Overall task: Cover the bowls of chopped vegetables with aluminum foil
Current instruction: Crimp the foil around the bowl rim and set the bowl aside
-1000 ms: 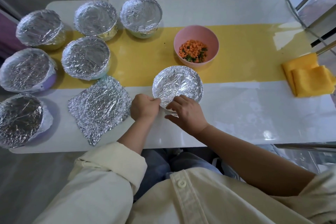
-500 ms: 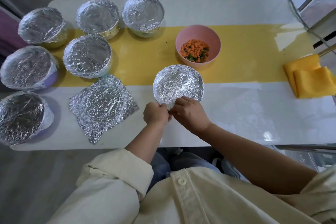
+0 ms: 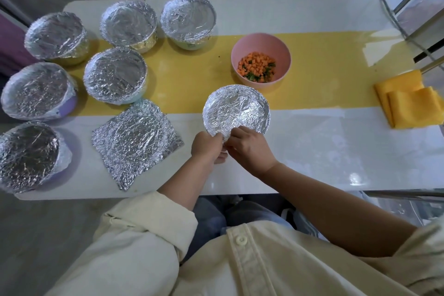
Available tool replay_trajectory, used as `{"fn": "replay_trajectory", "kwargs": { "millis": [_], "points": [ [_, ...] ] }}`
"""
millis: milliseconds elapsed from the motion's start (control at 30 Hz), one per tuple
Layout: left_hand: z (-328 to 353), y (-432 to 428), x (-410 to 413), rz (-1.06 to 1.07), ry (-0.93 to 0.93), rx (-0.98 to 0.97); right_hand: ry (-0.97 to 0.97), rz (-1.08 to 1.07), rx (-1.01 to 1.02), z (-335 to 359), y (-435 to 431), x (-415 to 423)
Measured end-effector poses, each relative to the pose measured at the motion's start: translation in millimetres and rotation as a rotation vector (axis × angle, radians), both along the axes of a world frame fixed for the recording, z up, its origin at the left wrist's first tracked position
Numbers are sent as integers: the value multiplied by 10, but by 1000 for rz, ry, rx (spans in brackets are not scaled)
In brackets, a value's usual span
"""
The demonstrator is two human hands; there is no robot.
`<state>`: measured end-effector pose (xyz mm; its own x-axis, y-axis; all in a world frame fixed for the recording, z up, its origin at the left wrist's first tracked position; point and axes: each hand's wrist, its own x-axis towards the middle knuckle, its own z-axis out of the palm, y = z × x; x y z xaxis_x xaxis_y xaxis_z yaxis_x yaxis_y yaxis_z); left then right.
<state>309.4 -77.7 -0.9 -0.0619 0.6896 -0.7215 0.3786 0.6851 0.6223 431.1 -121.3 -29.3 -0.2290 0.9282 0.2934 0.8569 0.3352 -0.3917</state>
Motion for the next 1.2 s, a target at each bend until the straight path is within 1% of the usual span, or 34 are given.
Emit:
{"fn": "replay_trajectory", "kwargs": {
  "millis": [200,333,400,500,600,667,767,867,967,1200],
  "points": [
    [-18,107,-61,-59,78,32,11,47,0,26,1,-3],
    [-33,239,-171,-120,112,38,-6,56,-51,39,-62,127],
    [-79,266,-198,-98,110,51,-8,51,-24,30,-64,136],
    [-168,183,-173,9,136,104,-17,49,15,15,-16,91],
    [-150,2,-74,44,72,38,-16,54,11,-11,3,41],
    [-162,-43,-13,64,36,28,-14,61,-4,-24,9,21],
    [-204,-7,12,77,64,46,-1,59,-8,-24,19,-7],
    [-152,8,26,83,50,70,13,56,-7,-5,42,-10],
    [-129,-7,40,77,10,19,20,42,-1,-2,50,6],
    [-148,18,49,11,61,19,17,57,7,13,49,-20]
  ]
}}
